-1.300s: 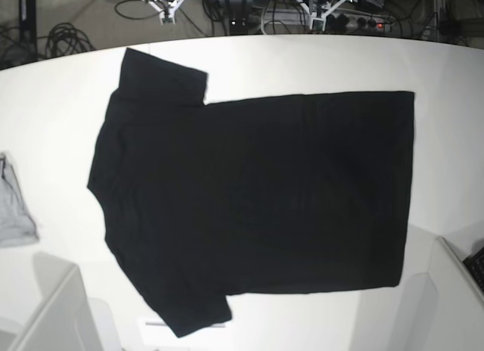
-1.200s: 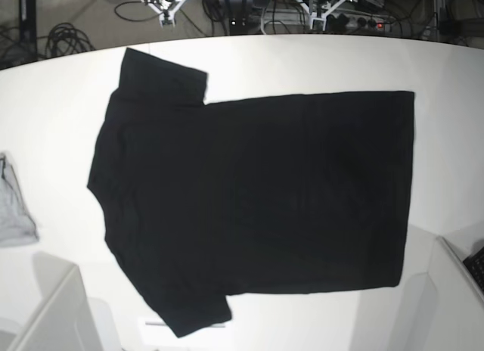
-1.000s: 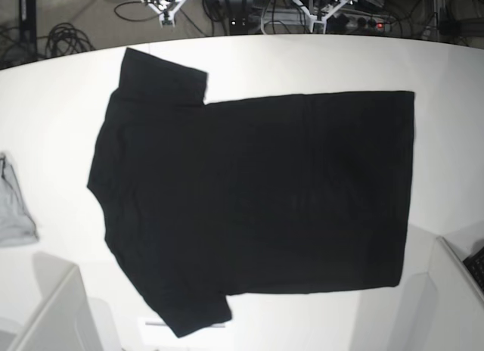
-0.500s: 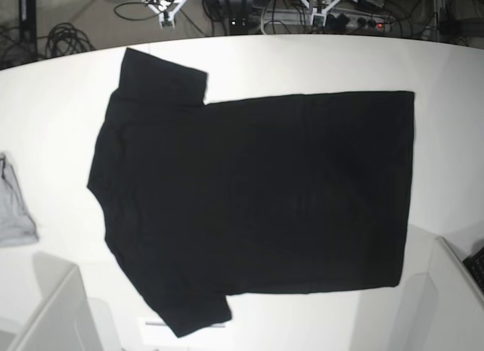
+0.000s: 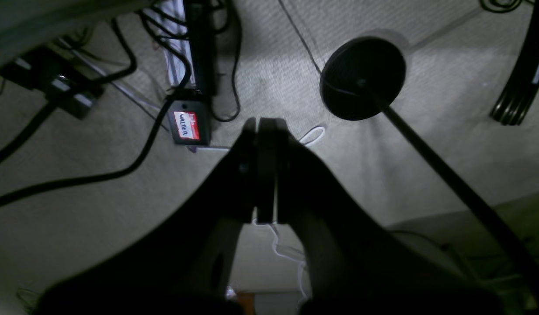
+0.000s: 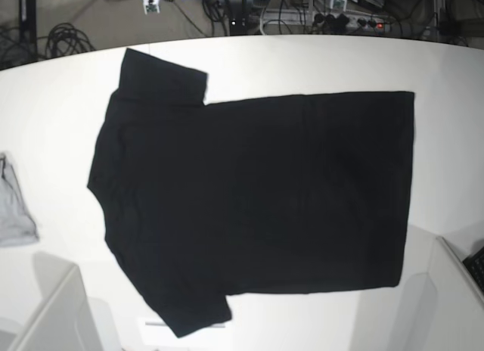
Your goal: Fold the T-shirt properly
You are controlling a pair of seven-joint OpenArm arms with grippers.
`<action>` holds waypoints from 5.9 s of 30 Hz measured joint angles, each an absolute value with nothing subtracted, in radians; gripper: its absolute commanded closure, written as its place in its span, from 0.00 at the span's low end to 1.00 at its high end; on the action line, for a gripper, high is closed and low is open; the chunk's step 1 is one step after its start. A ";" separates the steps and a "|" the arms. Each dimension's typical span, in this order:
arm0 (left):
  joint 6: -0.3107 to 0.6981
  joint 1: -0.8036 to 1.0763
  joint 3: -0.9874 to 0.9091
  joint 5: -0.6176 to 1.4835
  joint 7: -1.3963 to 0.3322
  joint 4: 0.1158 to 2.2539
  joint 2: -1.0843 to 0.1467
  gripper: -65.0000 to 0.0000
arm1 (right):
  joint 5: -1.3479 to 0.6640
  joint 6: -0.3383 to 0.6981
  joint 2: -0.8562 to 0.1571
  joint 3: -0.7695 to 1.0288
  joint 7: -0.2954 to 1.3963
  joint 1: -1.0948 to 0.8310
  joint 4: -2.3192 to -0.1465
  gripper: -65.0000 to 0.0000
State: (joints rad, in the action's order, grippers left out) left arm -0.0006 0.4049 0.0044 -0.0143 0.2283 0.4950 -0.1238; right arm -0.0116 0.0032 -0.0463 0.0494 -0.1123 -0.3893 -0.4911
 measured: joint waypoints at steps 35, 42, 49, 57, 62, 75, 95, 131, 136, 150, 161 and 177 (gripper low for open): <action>0.009 1.121 -0.031 0.128 0.206 1.708 -0.311 1.00 | -0.009 0.007 0.086 0.498 0.456 -0.804 -1.915 1.00; -0.007 1.153 -0.187 0.223 0.216 1.851 -0.332 1.00 | -0.014 0.008 0.087 0.424 0.466 -0.708 -1.957 1.00; 0.001 1.153 -0.273 0.375 0.200 1.883 -0.322 1.00 | -0.111 0.211 0.131 0.362 0.469 -0.606 -1.975 1.00; -0.001 1.115 -0.347 0.436 0.199 1.873 -0.323 0.73 | -0.551 0.340 0.057 0.410 0.556 -0.599 -1.969 0.23; 0.098 1.074 -0.348 0.456 0.198 1.834 -0.324 0.73 | -0.707 0.338 0.026 0.528 0.630 -0.554 -1.916 0.36; 0.121 1.018 -0.350 0.706 0.198 1.782 -0.324 0.73 | -0.707 0.326 0.024 0.636 0.764 -0.428 -1.688 0.37; 0.368 0.816 -0.569 1.005 -0.306 1.712 -0.302 0.73 | -0.742 0.353 0.017 0.519 0.706 -0.497 -1.683 0.39; 0.401 0.454 -0.778 0.845 -0.628 1.470 -0.172 0.73 | -0.778 0.362 0.003 0.510 0.725 -0.458 -1.593 1.00; 0.401 0.443 -0.775 0.846 -0.636 1.464 -0.173 0.73 | -0.778 0.362 0.003 0.510 0.726 -0.458 -1.593 1.00; 0.421 0.420 -0.698 0.870 -0.595 1.420 -0.175 0.73 | -0.778 0.363 -0.003 0.510 0.727 -0.458 -1.593 1.00; 0.419 0.397 -0.694 0.869 -0.599 1.397 -0.178 1.00 | -0.778 0.363 -0.014 0.506 0.733 -0.458 -1.593 1.00; 0.401 0.503 -0.694 0.844 -0.636 1.552 -0.178 1.00 | -0.698 0.325 -0.012 0.513 0.780 -0.557 -1.801 1.00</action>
State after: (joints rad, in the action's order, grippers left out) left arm 0.4007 0.5034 -0.6945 0.8444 -0.6357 1.5517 -0.1780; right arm -0.6983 0.3252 -0.0124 0.5129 0.7795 -0.5568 -1.8008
